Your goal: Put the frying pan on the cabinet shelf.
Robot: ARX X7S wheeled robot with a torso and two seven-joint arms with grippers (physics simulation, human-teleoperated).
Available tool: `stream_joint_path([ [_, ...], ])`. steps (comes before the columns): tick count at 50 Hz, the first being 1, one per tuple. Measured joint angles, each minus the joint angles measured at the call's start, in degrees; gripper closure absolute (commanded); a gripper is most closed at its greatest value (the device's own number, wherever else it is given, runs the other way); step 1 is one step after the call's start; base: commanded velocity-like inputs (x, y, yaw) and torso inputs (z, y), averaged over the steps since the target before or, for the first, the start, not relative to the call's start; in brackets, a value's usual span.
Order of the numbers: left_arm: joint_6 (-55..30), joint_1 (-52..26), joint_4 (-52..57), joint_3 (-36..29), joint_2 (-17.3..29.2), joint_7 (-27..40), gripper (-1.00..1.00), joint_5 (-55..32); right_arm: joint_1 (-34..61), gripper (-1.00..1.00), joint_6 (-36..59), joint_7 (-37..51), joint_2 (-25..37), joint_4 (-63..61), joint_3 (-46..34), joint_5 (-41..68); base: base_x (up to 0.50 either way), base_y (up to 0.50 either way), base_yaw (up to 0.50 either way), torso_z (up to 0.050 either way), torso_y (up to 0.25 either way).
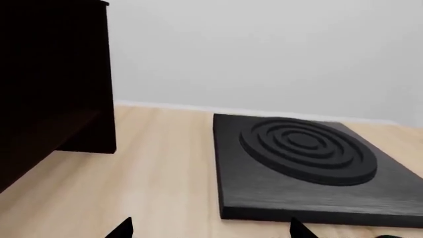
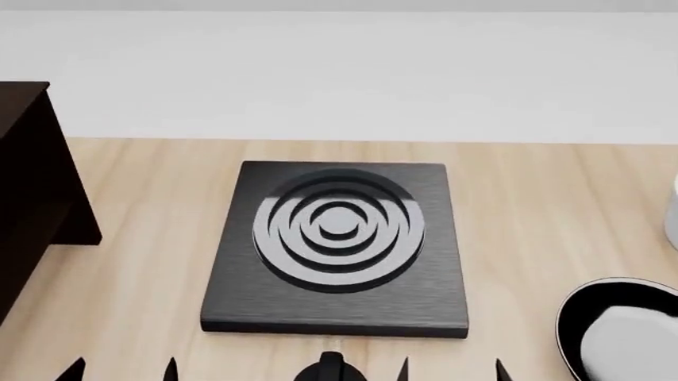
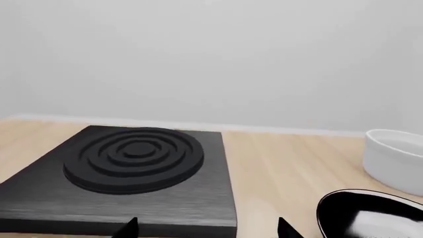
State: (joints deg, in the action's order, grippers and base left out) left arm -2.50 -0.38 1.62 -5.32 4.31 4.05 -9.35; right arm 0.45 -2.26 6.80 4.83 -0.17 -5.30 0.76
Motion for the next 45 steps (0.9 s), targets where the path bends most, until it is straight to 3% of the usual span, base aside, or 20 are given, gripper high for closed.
stream_joint_path([
  [14, -6.9, -0.1, 7.4, 1.5, -0.5, 0.5, -1.0, -1.0, 0.0, -1.0, 8.0, -0.9, -0.6, -8.9, 0.9, -2.8, 0.0, 0.0, 0.0, 0.0, 0.0],
  [24, -28.8, -4.0, 23.0, 2.6, 0.2, 4.8, -1.0, -5.0, 3.1, -1.0, 30.5, -2.7, 1.1, -29.0, 2.1, -4.4, 0.0, 0.0, 0.0, 0.0, 0.0],
  [33, -47.4, -12.0, 32.4, 5.9, 0.1, 8.3, -1.0, -11.3, 7.9, -1.0, 50.0, -4.8, 2.9, -41.5, 5.2, -5.0, 0.0, 0.0, 0.0, 0.0, 0.0],
  [45, -58.5, -19.6, 35.5, 6.5, 2.2, 10.5, -1.0, -14.6, 11.7, -1.0, 67.4, -8.5, 4.9, -48.0, 12.4, -3.5, 0.0, 0.0, 0.0, 0.0, 0.0],
])
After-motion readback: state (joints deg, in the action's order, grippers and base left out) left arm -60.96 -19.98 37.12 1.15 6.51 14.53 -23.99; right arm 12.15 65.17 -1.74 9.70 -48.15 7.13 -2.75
